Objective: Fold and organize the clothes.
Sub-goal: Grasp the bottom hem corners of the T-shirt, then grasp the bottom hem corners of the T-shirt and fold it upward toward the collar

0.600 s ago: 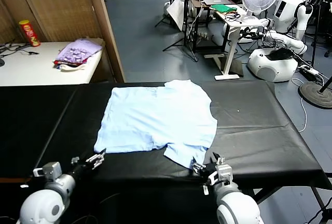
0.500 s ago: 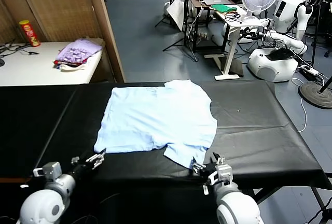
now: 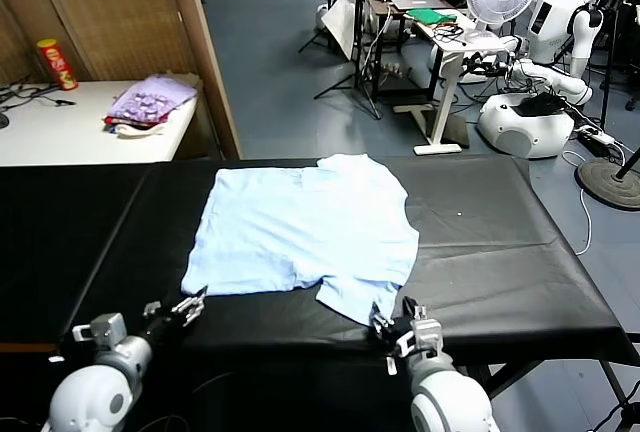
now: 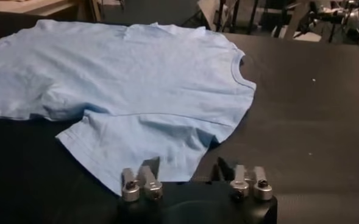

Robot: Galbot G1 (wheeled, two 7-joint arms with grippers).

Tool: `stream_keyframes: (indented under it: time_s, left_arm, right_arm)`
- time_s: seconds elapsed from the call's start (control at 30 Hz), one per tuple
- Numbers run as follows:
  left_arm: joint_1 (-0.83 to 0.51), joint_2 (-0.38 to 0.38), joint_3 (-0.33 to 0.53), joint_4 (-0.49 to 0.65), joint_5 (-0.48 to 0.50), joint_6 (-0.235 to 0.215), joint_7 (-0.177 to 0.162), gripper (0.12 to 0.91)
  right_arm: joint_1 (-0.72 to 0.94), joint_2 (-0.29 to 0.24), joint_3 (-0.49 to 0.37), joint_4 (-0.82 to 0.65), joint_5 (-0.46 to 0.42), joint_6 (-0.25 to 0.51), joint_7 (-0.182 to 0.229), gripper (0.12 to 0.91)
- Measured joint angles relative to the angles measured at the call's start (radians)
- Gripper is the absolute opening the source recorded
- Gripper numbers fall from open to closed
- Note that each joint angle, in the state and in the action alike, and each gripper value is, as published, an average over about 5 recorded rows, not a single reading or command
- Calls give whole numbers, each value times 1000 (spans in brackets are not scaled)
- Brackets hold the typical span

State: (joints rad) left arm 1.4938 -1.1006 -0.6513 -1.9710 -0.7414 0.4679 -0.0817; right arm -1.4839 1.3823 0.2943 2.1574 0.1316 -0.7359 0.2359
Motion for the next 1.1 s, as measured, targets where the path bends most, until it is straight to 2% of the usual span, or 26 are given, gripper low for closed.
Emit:
stream_keyframes:
  time_s: [0.07, 0.13, 0.33, 0.5, 0.63, 0.73, 0.87, 1.1]
  left_arm:
    - [9, -6, -2, -11, -1, -3, 4, 155]
    - [22, -11, -7, -27, 0, -5, 2, 130]
    - [97, -11, -33, -115, 32, -14, -6, 128]
    - [206, 6, -69, -210, 37, -23, -8, 128]
    - [263, 18, -91, -262, 37, -36, -13, 128]
    - [255, 12, -87, -271, 47, -50, -17, 128]
    - [192, -4, -65, -259, 86, -76, -12, 128]
    - [49, -32, -20, -176, 134, -106, -11, 128]
  right_arm:
    - [-35, 0, 9, 40, -8, -2, 0, 122]
    - [-74, -3, 18, 85, -14, -2, -1, 122]
    - [-150, -23, 51, 193, -37, -2, -5, 122]
    - [-116, -47, 76, 180, -19, 9, -31, 122]
    - [-34, -67, 74, 104, -1, 101, -68, 122]
    - [37, -83, 63, 27, 1, 185, -96, 122]
    - [124, -105, 45, -70, -4, 264, -132, 122]
    - [244, -138, 19, -217, -42, 349, -181, 122]
